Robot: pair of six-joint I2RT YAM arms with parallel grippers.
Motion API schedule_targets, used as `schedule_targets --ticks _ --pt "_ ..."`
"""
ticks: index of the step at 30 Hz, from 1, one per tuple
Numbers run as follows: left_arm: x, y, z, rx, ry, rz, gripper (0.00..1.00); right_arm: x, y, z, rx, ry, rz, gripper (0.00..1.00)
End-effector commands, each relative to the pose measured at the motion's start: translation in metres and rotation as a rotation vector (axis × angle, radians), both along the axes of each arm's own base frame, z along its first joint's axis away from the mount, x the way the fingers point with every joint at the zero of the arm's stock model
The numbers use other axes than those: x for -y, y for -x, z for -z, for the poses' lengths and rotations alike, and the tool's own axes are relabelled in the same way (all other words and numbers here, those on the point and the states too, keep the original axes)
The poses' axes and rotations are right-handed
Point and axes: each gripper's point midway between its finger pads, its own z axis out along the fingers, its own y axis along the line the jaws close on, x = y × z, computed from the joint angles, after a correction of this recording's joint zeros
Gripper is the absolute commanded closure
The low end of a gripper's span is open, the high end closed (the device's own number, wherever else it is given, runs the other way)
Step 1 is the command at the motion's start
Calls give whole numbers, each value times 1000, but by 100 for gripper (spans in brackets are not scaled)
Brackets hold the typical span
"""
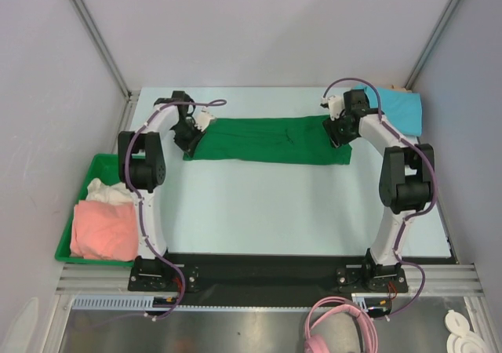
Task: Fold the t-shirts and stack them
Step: Fold the tshirt
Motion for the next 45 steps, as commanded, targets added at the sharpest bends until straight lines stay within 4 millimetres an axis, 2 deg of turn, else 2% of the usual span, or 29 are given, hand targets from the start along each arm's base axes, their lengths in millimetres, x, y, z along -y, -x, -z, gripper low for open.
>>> schedule_targets --ticks 1,2,5,6,8,13,15,19,29,32,35,36,38,39,40,45 --pt "-4 35 39 -122 -35 -11 82 6 -28 2 28 -21 49 48" --pt "-2 37 41 -125 -40 -11 84 10 -32 3 27 -26 65 48" --pt "-1 45 49 -141 -50 6 100 17 -55 -3 62 -34 88 46" --pt "2 46 51 -136 -52 9 100 23 -64 -2 74 -34 110 42" --pt "2 52 54 -147 -56 3 99 30 -76 -1 83 -44 145 39" --pt "5 64 49 -165 -48 -15 99 34 -101 4 105 -46 166 29" --pt "6 69 47 -166 -45 -16 100 33 -106 6 108 -54 173 24" --pt "9 83 43 -186 -39 -26 100 31 -111 11 106 -64 173 23" --pt "19 104 32 -196 -47 -10 100 30 -129 33 92 -88 182 21" --pt "20 108 27 -200 -46 -15 100 25 -131 40 76 -97 160 27" --pt "20 113 24 -205 -50 -22 99 16 -129 46 52 -114 119 41" --pt "20 115 22 -205 -50 -25 100 14 -128 49 44 -116 103 53" --pt "20 119 20 -206 -48 -28 99 6 -123 56 17 -136 71 69" --pt "19 121 20 -207 -51 -29 99 3 -123 59 11 -136 62 88" --pt "19 123 19 -209 -52 -30 100 5 -124 60 15 -127 73 99" --pt "20 147 14 -235 -69 6 100 -4 -144 63 49 -131 73 100"
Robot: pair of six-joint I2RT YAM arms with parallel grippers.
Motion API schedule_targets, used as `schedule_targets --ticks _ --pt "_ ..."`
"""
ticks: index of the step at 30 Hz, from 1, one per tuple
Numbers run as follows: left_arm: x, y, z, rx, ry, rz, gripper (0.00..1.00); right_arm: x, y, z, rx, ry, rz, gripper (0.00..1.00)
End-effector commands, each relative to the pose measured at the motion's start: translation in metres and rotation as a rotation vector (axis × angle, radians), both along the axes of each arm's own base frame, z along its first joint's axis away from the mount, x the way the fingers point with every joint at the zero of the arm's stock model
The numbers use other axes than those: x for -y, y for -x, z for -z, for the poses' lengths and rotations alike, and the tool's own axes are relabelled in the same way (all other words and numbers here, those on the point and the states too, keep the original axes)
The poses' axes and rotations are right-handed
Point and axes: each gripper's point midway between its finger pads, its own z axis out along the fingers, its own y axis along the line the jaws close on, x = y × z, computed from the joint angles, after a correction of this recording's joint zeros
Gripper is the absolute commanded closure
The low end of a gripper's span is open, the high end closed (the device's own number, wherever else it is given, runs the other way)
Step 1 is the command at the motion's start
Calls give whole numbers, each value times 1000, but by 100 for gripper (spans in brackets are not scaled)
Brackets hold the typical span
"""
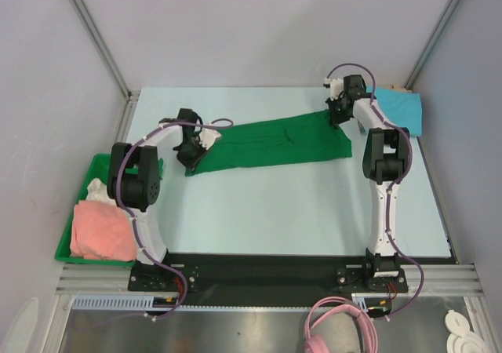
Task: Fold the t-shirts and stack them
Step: Fold the tshirt
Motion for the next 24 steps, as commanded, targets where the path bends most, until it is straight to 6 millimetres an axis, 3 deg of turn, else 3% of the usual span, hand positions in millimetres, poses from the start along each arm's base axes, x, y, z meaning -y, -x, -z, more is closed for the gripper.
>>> schedule_targets --ticks 1,5,6,7,10,16,19,20,21,24 --pt "3 97 15 -323 -19 22 100 -12 -17 10 23 -7 -17 100" --pt "9 126 9 -357 -60 121 99 -21 -42 4 93 3 -23 99" --pt "8 133 9 -365 -73 145 99 -25 -45 11 92 2 -26 99" --pt "9 138 5 -359 -86 174 100 -28 -56 1 135 0 -22 98" --pt "10 166 5 -391 -146 301 100 -36 -73 -3 189 -13 -19 96" --pt "35 207 4 -428 -193 488 99 -55 -98 -17 286 -56 -25 91" --pt "53 224 0 -456 -158 520 100 -64 -107 -18 321 -80 -30 88" --pt "58 230 -2 -464 -154 539 100 -66 -109 -10 314 -89 -27 87" --pt "62 234 -3 -471 -144 545 100 -69 -116 -21 351 -101 -26 87" --pt "70 247 -4 -488 -138 565 99 -76 -125 -30 397 -135 -21 83"
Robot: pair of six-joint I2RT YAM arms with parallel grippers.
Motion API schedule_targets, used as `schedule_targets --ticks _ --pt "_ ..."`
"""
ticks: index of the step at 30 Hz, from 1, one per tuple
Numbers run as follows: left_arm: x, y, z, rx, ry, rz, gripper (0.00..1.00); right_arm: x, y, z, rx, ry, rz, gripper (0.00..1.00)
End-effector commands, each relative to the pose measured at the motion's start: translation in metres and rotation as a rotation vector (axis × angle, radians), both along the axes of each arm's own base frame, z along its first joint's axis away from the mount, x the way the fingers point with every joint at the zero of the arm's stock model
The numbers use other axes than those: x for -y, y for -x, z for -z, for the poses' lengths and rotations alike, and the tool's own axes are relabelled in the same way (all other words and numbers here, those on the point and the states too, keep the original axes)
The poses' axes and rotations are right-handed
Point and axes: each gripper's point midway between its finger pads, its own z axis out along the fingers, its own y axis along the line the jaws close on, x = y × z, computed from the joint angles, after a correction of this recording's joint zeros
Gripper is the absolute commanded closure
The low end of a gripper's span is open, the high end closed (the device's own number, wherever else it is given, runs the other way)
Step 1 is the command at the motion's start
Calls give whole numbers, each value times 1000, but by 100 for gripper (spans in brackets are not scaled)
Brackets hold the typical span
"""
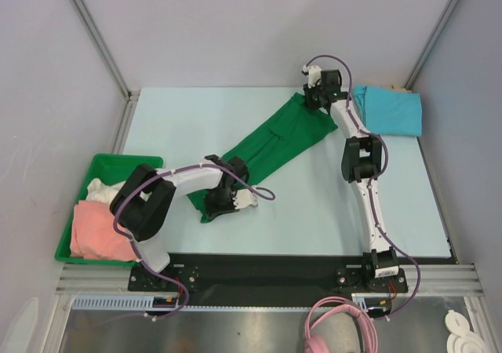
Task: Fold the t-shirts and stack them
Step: Fold the tshirt
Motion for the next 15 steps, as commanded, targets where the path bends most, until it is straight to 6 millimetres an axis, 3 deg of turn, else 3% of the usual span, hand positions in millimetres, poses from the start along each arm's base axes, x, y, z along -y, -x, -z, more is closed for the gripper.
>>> schedule_targets --ticks 1,4,6,9,11,12,13,15 --pt "1 67 -8 -238 -2 -32 100 5 -31 -28 147 -50 54 82" --pt "10 75 -11 -250 8 -12 100 -5 -34 -32 163 -72 41 82" --pt "16 78 -17 -249 13 11 88 -8 -34 -40 174 -76 41 77" --pt "34 72 -38 -229 75 18 72 9 -42 -71 236 -49 117 57" --pt "49 58 -57 -183 130 31 65 16 -41 -109 288 -35 136 47" --pt "54 55 -62 -175 147 35 65 18 -38 -121 294 -36 144 46" --pt "61 49 -71 -158 172 43 64 25 -32 -146 310 -42 152 45" --pt "69 42 -77 -136 192 40 64 28 -20 -158 286 -51 152 43"
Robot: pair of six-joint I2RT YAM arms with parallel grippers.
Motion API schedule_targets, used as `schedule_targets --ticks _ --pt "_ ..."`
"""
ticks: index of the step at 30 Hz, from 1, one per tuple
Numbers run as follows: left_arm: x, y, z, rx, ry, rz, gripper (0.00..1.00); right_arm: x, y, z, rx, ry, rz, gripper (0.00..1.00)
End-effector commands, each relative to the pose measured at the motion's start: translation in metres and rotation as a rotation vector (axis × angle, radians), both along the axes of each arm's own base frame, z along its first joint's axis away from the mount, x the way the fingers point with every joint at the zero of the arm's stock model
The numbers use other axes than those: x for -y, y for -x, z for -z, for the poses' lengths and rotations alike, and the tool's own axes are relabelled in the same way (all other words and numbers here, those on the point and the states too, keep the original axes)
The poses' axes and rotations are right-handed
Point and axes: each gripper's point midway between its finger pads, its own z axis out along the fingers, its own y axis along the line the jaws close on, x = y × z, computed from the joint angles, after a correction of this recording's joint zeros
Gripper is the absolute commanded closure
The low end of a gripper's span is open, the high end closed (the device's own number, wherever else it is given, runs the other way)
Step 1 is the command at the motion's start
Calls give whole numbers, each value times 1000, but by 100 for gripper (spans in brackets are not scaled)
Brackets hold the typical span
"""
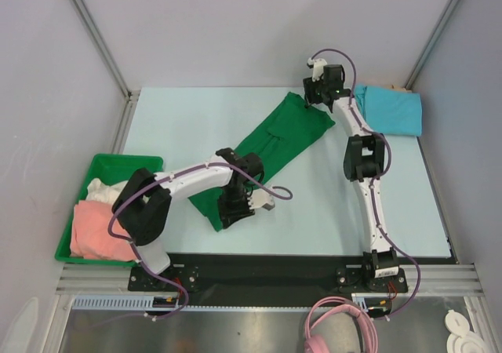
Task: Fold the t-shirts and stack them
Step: Fold the tshirt
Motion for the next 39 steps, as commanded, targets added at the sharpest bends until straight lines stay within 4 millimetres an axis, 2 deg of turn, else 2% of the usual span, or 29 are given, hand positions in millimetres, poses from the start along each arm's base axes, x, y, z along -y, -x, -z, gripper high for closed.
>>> schedule_targets --ticks 1,2,4,5,6,8,9,11,12,14,15,16,18,19,22,27,30,31,32,35,36,37,39 --pt "24 -9 -37 38 118 -20 64 24 2 -144 203 -26 62 43" --pt "26 -13 -35 48 115 -18 65 24 14 -150 178 -34 59 43" --pt "27 -22 -32 83 105 -16 66 19 33 -149 113 -65 35 42" --pt "29 -27 -27 97 102 -17 65 16 44 -160 104 -74 24 41" --pt "30 -30 -24 104 96 -17 63 13 58 -138 28 -81 6 41" --pt "33 -36 -15 117 88 -26 57 9 75 -127 -33 -96 -20 41" --pt "34 -36 -11 112 82 -28 57 5 91 -117 -89 -106 -45 40" --pt "35 -40 0 115 71 -37 57 2 108 -111 -143 -125 -59 40" --pt "35 -42 4 122 64 -44 56 1 123 -105 -186 -138 -69 39" --pt "32 -42 13 113 44 -49 56 1 136 -101 -218 -159 -54 38" --pt "32 -43 17 112 38 -51 55 1 142 -110 -208 -169 -50 38" --pt "29 -42 24 111 27 -58 55 1 152 -97 -248 -177 -42 37" --pt "23 -42 33 112 3 -60 55 -1 162 -100 -265 -201 -45 36" --pt "19 -41 40 112 -8 -62 55 -2 170 -92 -292 -205 -47 36" --pt "11 -39 49 109 -30 -70 55 -4 178 -91 -307 -208 -65 36" --pt "-2 -32 62 75 -75 -89 56 -1 181 -76 -336 -189 -59 35" --pt "-2 -29 69 54 -77 -92 65 6 175 -63 -345 -162 -30 35" --pt "0 -28 72 46 -75 -95 76 9 173 -58 -346 -150 -18 35" --pt "1 -27 74 37 -72 -98 82 14 169 -50 -351 -134 1 35" --pt "2 -20 80 2 -73 -94 92 21 160 -38 -362 -126 38 36" --pt "2 -18 81 -8 -76 -95 96 24 158 -28 -380 -126 46 36" --pt "1 -14 84 -22 -80 -94 100 24 156 -28 -378 -129 48 36" --pt "4 -7 86 -45 -76 -88 100 28 153 -16 -401 -131 68 36"
